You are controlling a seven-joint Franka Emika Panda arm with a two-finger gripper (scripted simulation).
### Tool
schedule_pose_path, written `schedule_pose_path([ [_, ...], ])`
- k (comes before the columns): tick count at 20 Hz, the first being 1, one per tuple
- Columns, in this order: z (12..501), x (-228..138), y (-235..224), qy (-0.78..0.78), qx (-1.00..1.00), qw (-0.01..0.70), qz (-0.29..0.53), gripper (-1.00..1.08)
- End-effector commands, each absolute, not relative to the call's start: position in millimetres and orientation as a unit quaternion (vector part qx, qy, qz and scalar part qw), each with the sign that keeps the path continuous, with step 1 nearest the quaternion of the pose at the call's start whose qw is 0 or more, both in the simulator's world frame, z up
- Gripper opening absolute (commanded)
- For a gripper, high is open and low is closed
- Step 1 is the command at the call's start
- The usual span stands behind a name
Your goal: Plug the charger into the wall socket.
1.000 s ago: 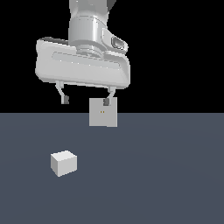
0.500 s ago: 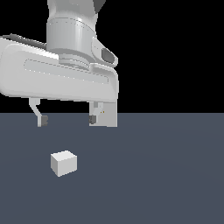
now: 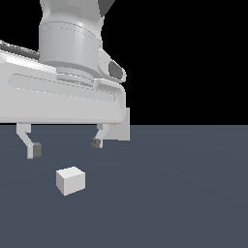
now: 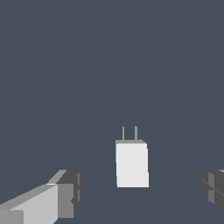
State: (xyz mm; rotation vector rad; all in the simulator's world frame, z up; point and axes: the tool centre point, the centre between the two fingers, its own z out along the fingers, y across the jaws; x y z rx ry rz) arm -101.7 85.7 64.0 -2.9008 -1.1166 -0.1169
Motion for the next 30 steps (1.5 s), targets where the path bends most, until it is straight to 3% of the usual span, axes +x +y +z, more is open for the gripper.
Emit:
schedule_pose_path([
  [1, 62.3, -103.0, 85.7, -0.364, -0.93, 0.015, -0.039, 1.0],
  [23, 11.7, -103.7, 85.2, -0.365, -0.93, 0.015, -0.039, 1.0],
  [24, 11.7, -103.7, 85.2, -0.365, -0.93, 0.015, -0.039, -1.0],
  [30, 11.7, -103.7, 85.2, -0.365, -0.93, 0.015, -0.039, -1.0],
])
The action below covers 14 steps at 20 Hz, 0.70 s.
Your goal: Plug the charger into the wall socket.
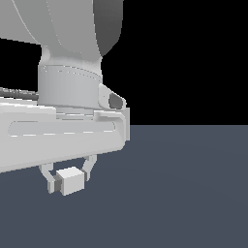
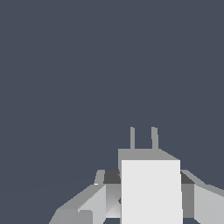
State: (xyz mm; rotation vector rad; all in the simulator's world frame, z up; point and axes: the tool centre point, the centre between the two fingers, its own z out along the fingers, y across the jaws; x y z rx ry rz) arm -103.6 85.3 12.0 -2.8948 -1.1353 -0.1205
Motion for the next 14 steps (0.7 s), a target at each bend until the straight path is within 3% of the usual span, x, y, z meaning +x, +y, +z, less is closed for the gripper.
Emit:
schedule_pose_path([
  [1, 11.7, -103.7, 85.2, -0.365, -0.93, 0.015, -0.039, -1.0],
  [14, 18.8, -93.8, 88.9, -0.328, -0.944, 0.014, -0.04, -1.0],
])
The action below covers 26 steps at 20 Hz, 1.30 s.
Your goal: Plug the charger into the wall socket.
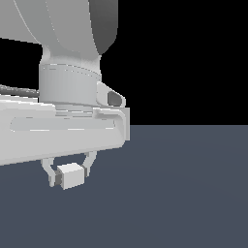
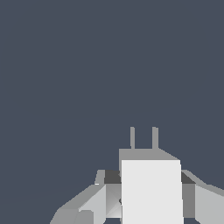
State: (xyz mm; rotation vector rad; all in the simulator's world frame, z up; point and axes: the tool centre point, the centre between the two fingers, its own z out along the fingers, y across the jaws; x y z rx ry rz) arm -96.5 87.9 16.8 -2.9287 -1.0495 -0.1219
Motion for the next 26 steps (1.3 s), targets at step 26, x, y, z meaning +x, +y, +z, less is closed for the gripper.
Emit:
schedule_pose_path([
  [26, 79.4, -1.6, 79.2, 0.025, -0.999, 0.0, -0.043, -1.0],
])
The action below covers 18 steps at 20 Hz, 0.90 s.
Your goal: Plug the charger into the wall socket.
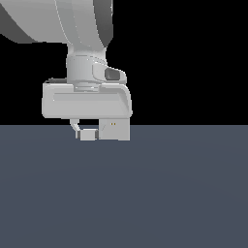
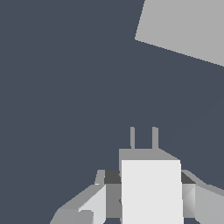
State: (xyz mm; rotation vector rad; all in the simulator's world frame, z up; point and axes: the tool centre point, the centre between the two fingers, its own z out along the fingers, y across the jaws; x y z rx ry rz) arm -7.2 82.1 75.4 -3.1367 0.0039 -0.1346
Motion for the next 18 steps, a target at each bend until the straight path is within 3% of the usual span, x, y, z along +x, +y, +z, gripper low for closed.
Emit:
schedule_pose_path([
  [1, 81.6, 1.7, 77.2, 0.039, -0.998, -0.001, -0.043, -1.0],
  [18, 100.8, 27.1, 55.1, 0.161, -0.986, -0.007, -0.041, -1.0],
])
